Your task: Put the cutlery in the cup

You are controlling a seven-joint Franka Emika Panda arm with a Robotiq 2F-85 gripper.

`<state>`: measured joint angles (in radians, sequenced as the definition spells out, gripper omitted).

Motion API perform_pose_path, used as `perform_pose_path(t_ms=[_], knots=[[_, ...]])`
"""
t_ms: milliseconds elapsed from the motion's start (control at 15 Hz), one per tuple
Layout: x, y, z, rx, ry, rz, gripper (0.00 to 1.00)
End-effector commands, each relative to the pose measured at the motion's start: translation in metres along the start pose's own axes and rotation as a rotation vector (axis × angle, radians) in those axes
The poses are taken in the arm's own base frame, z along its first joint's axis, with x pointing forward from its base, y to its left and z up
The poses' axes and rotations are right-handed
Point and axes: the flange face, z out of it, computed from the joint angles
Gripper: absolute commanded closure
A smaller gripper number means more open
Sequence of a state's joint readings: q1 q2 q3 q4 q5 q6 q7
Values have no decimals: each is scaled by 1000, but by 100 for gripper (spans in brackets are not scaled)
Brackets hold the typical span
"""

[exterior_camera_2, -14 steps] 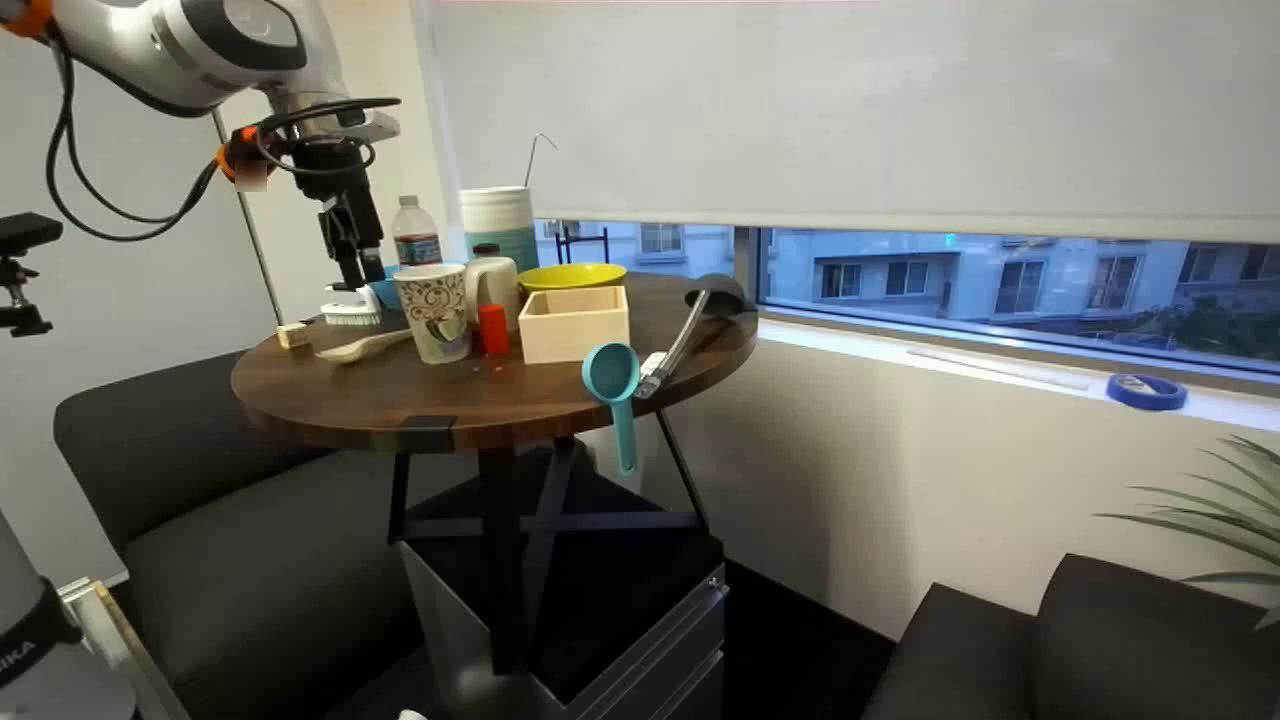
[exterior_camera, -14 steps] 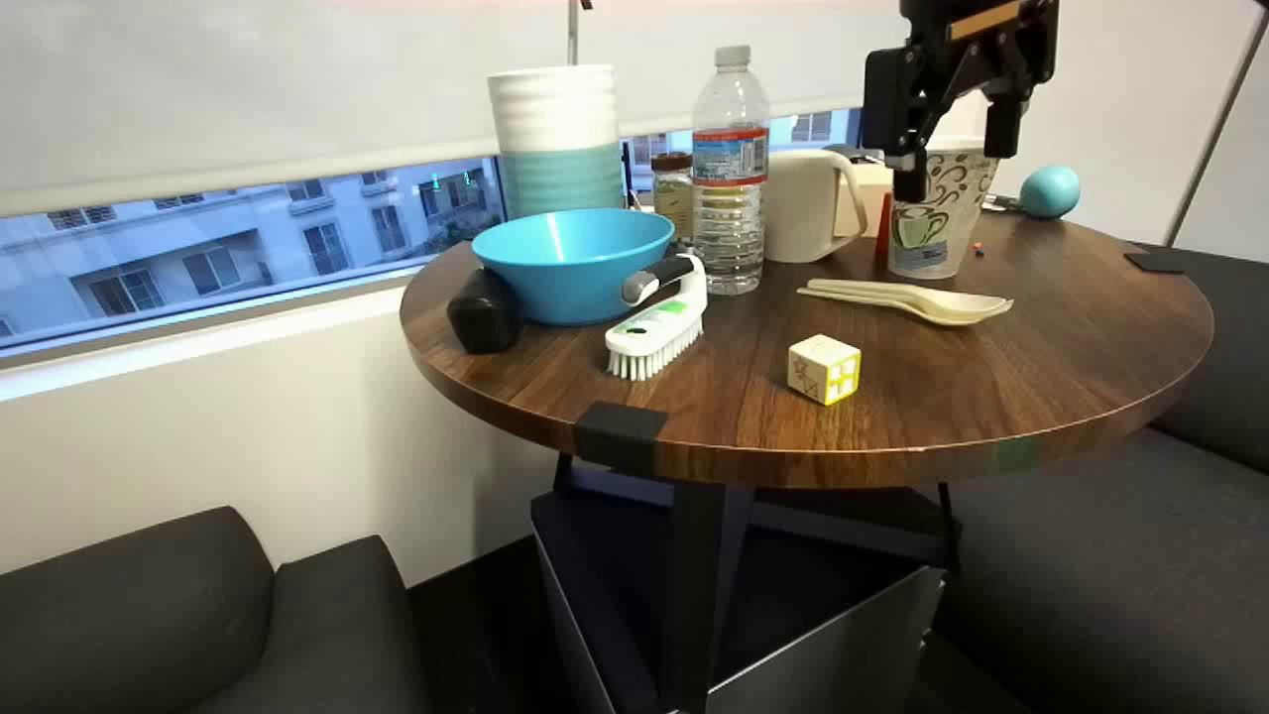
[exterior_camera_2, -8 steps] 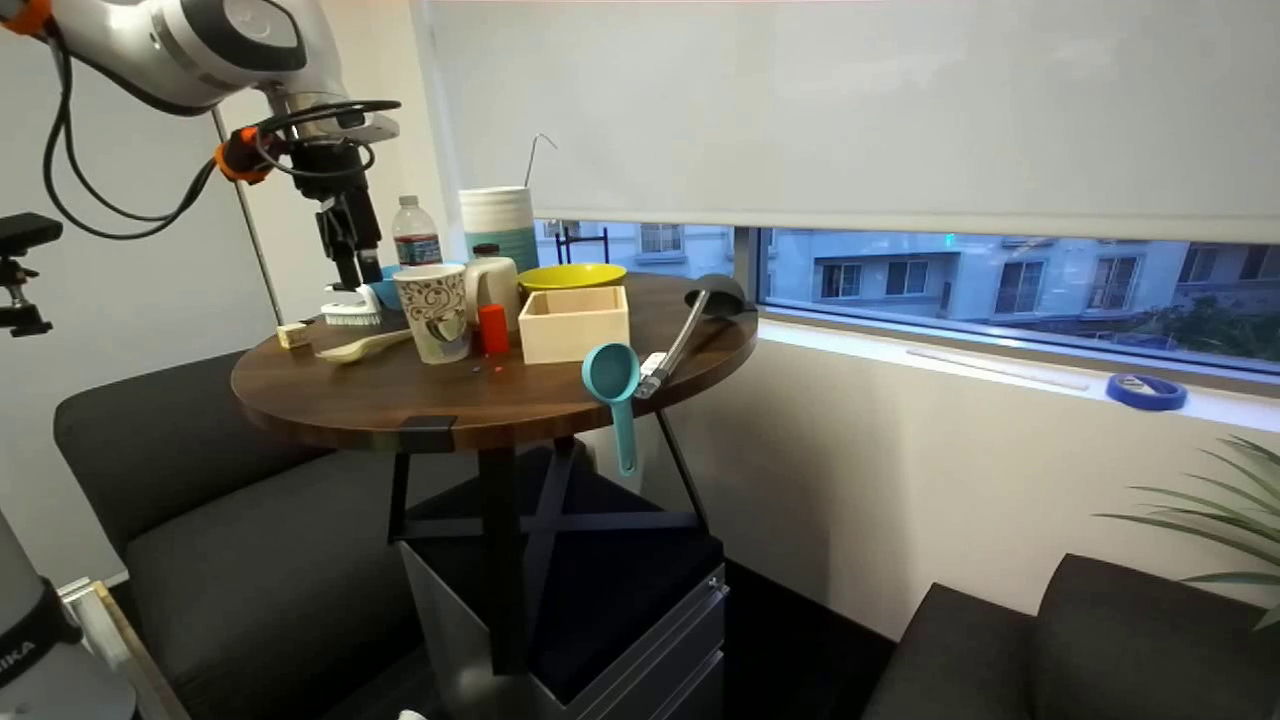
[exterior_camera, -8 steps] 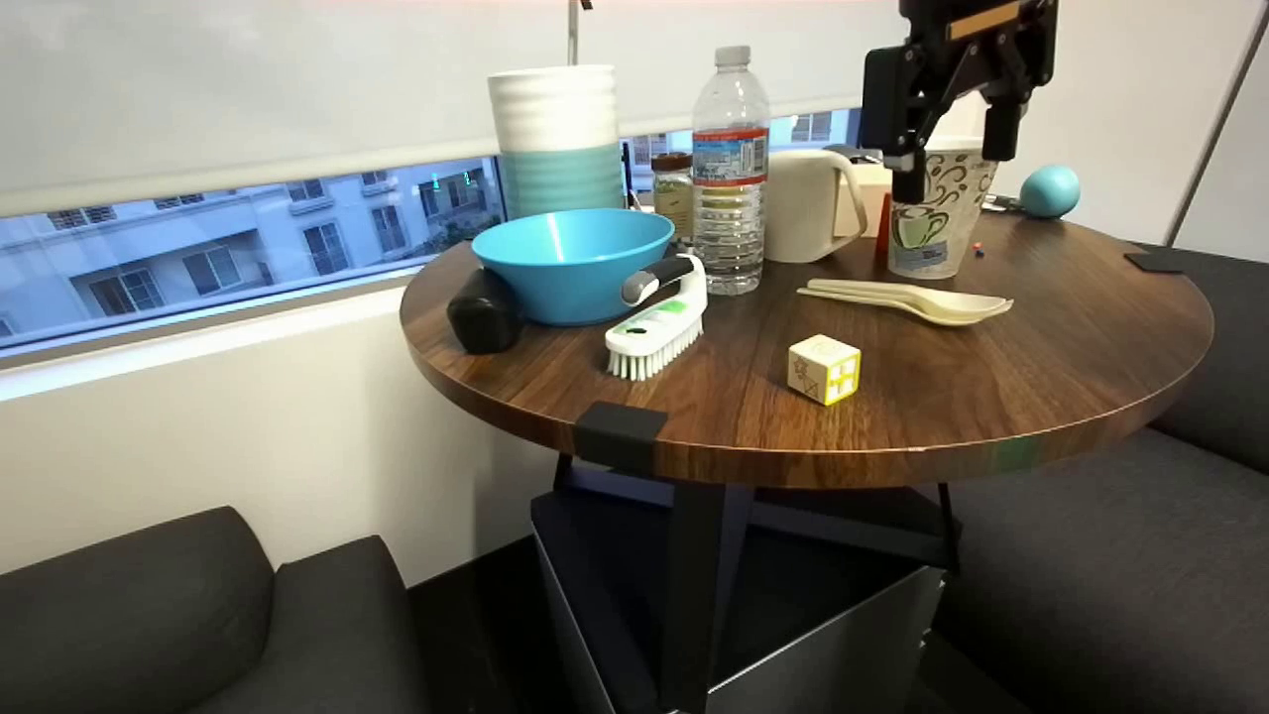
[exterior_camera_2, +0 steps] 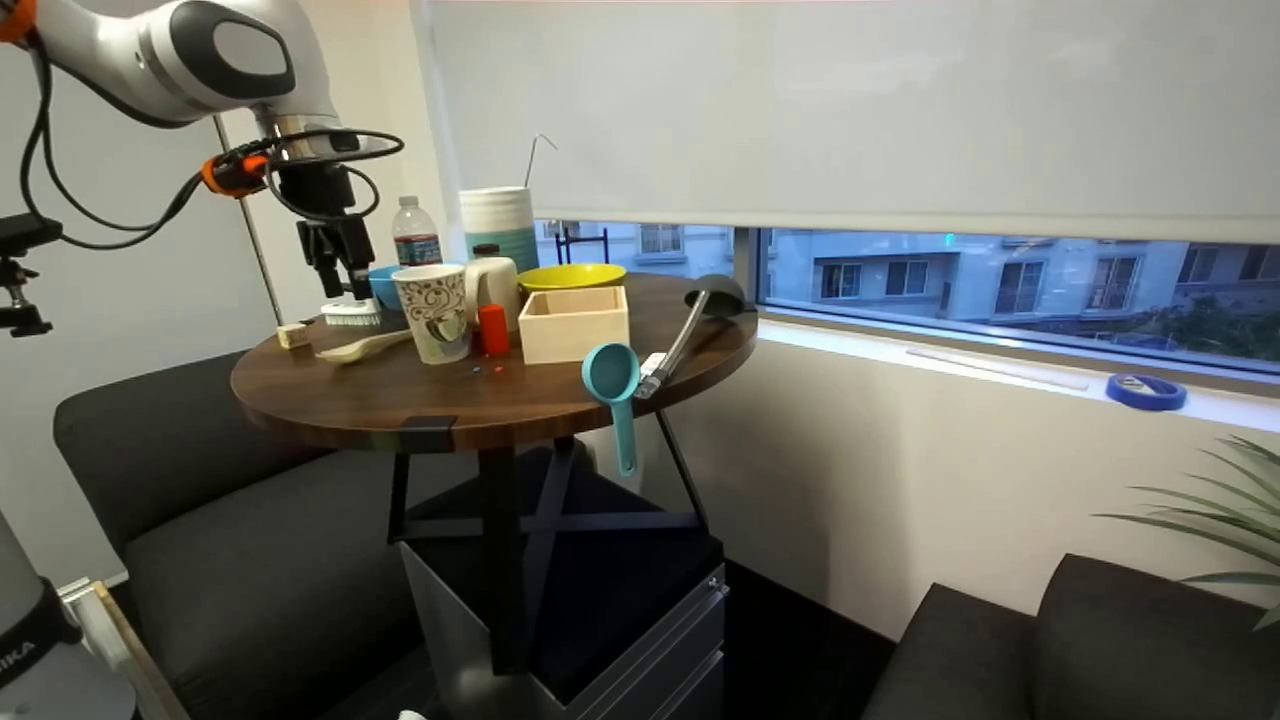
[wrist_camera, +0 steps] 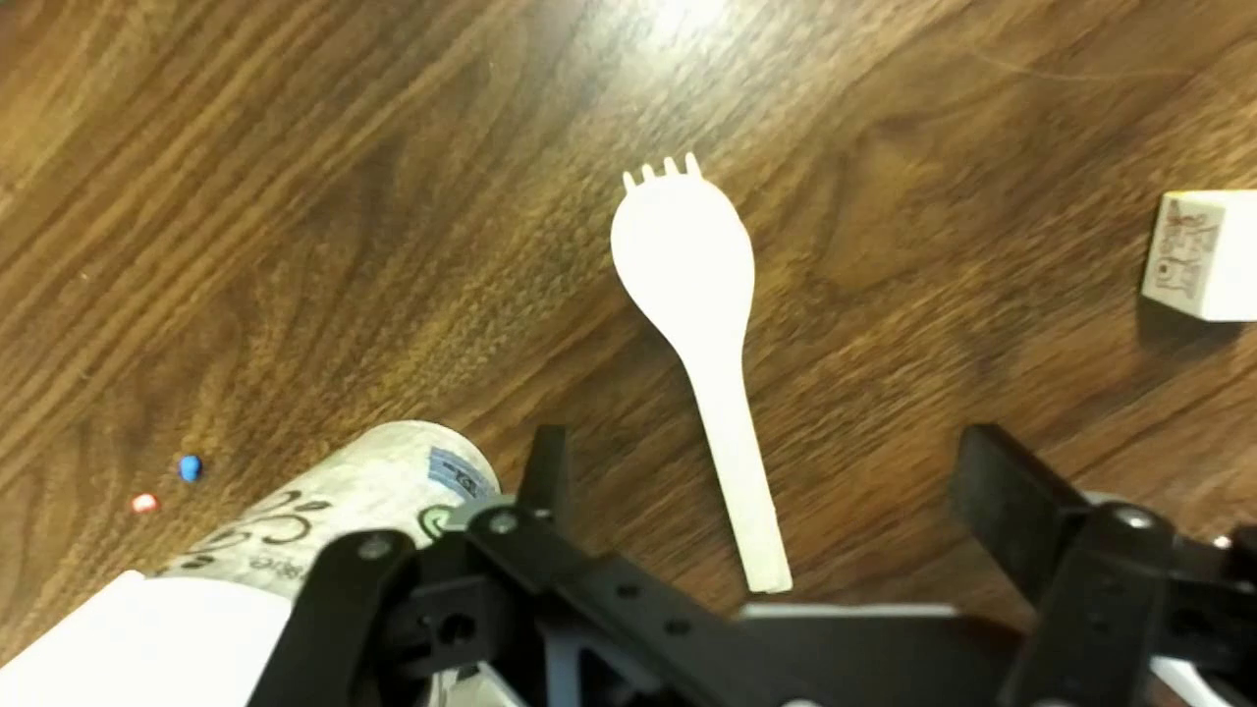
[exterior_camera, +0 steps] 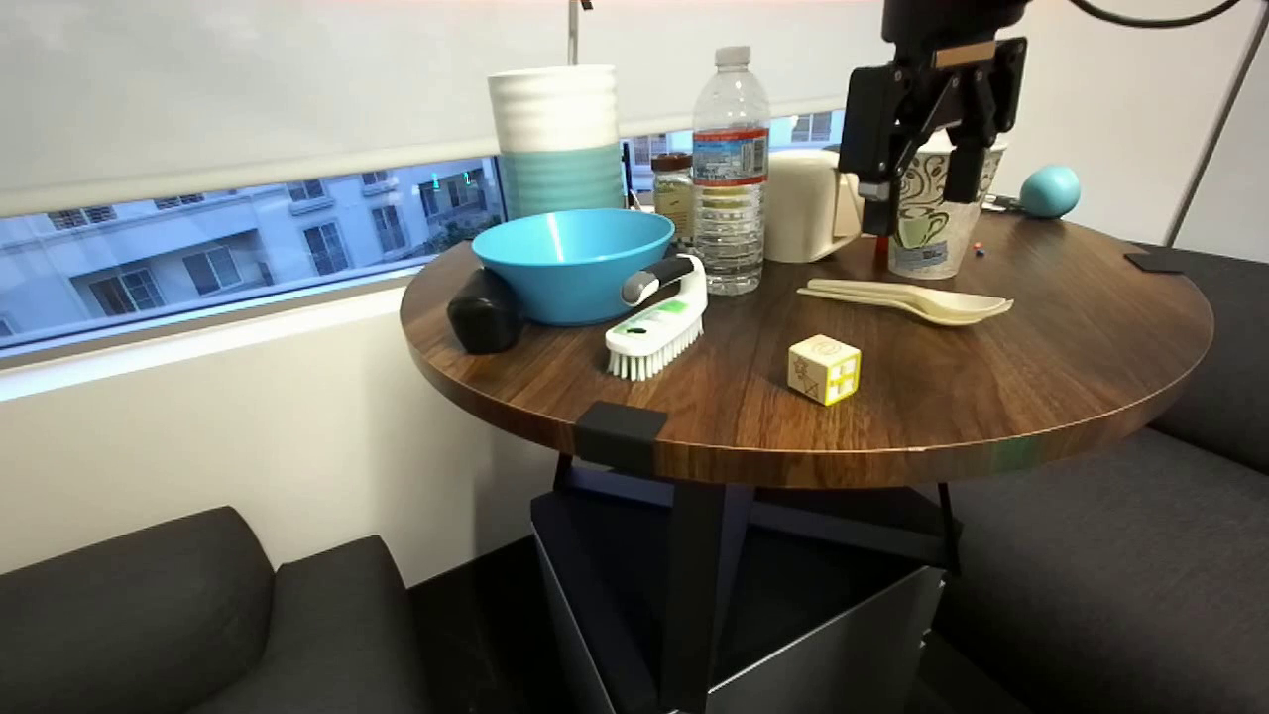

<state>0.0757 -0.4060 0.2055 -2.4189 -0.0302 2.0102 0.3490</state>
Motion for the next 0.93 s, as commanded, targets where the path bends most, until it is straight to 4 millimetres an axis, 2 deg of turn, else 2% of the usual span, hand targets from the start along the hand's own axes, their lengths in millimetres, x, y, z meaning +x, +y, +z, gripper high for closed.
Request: perform_pose_path(t_ms=[0,200,267,467,867], knots=[[-4,1,19,31,94,-69,0],[1,5,36,31,120,-75,0],[1,2,29,35,99,-66,0],[0,4,37,37,100,-63,0],[13,22,61,119,180,-98,0]])
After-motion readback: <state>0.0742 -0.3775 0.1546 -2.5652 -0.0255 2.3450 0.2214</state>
